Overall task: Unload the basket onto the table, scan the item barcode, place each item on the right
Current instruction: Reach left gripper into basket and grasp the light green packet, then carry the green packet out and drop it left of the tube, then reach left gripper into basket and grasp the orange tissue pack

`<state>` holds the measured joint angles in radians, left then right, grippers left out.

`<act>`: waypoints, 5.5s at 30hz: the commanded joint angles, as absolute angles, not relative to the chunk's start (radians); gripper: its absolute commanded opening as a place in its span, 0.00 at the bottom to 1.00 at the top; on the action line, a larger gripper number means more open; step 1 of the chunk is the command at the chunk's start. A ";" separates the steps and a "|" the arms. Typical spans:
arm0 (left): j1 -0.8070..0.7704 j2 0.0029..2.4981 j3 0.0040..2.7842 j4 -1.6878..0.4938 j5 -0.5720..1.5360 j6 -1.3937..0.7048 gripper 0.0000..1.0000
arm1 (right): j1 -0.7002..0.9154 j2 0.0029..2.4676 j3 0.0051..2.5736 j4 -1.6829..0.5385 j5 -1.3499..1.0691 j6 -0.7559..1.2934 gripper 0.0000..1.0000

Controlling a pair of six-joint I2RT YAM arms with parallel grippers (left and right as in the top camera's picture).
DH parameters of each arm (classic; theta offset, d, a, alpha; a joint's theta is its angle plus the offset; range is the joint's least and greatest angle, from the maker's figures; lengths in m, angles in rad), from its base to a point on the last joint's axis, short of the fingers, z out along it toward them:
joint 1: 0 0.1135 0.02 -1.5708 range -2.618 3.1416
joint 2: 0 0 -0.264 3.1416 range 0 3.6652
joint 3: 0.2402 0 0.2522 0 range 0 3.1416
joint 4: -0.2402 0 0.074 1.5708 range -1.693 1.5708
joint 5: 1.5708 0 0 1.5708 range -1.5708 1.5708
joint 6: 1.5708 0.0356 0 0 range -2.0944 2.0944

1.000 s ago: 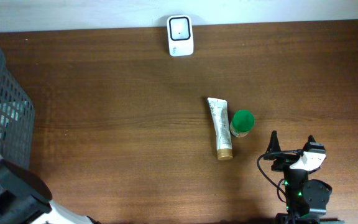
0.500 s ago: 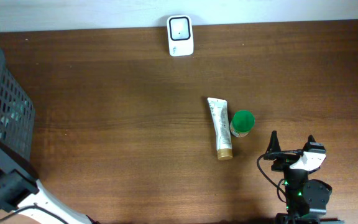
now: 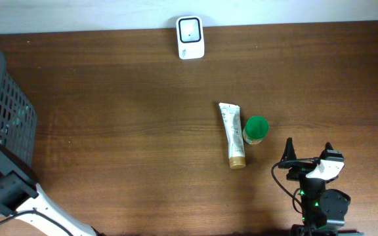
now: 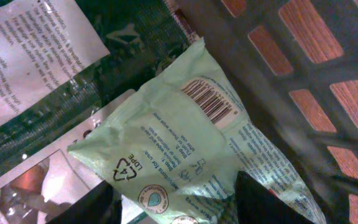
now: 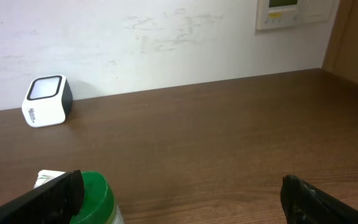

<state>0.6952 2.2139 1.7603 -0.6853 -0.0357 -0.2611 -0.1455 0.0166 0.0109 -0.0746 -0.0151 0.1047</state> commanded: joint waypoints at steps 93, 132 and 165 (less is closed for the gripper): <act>-0.560 1.935 1.588 -0.836 0.056 -0.162 0.61 | -0.151 0.015 0.006 -0.080 -0.003 0.105 0.98; 0.903 1.932 1.888 -1.229 -0.256 -0.417 0.55 | -0.151 0.015 0.006 -0.080 -0.003 0.105 0.98; 0.905 2.068 1.505 -0.881 -0.520 -0.388 0.02 | -0.151 0.015 0.006 -0.080 -0.003 0.105 0.98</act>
<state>0.9039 2.0541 1.5097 -0.8803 -0.4992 -0.3923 -0.1455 0.0177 0.0109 -0.0746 -0.0151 0.1047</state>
